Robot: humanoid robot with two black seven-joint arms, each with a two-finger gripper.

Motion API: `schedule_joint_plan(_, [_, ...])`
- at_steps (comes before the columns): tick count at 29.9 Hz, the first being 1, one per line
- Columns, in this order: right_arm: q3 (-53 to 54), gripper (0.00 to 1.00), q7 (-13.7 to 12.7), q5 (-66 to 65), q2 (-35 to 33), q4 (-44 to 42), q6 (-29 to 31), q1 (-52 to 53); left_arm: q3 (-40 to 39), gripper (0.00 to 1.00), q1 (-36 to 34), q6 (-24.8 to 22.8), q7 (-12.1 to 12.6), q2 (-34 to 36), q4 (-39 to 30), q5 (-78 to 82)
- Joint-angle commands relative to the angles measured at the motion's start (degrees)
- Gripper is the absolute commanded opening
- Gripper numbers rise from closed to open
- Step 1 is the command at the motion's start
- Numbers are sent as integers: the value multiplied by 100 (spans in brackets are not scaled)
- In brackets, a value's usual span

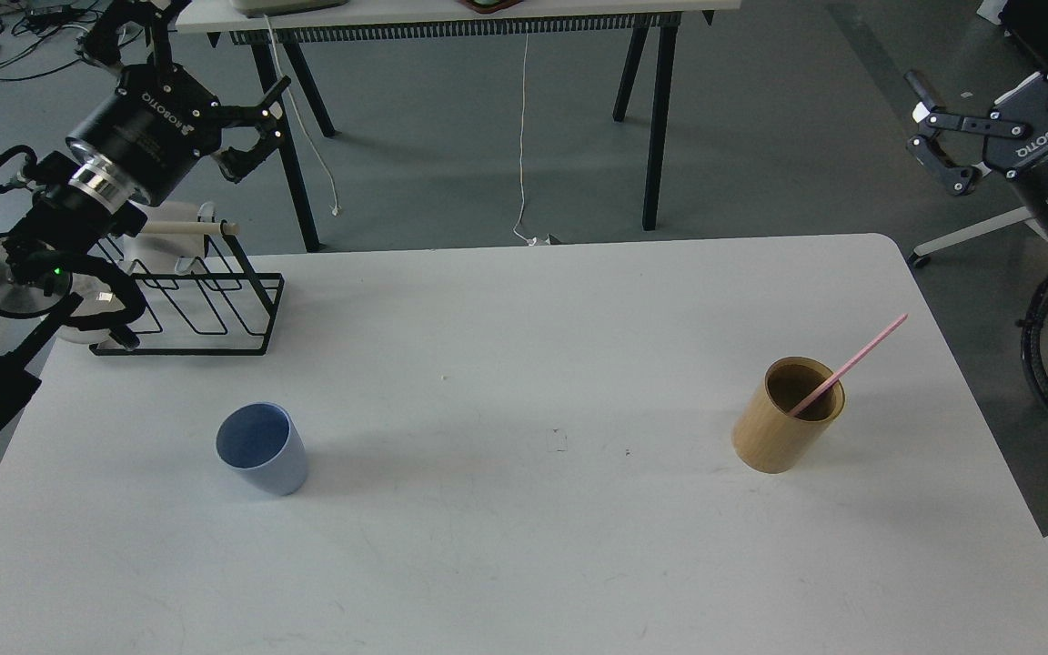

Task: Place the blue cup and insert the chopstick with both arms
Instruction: 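Lower the left arm from the rack area toward the table edge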

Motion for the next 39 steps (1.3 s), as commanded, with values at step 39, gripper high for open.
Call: schedule_joint_plan(39, [168, 100, 1, 0, 217, 64, 0, -196, 50, 100, -1598, 0, -1845, 340, 1010, 3397])
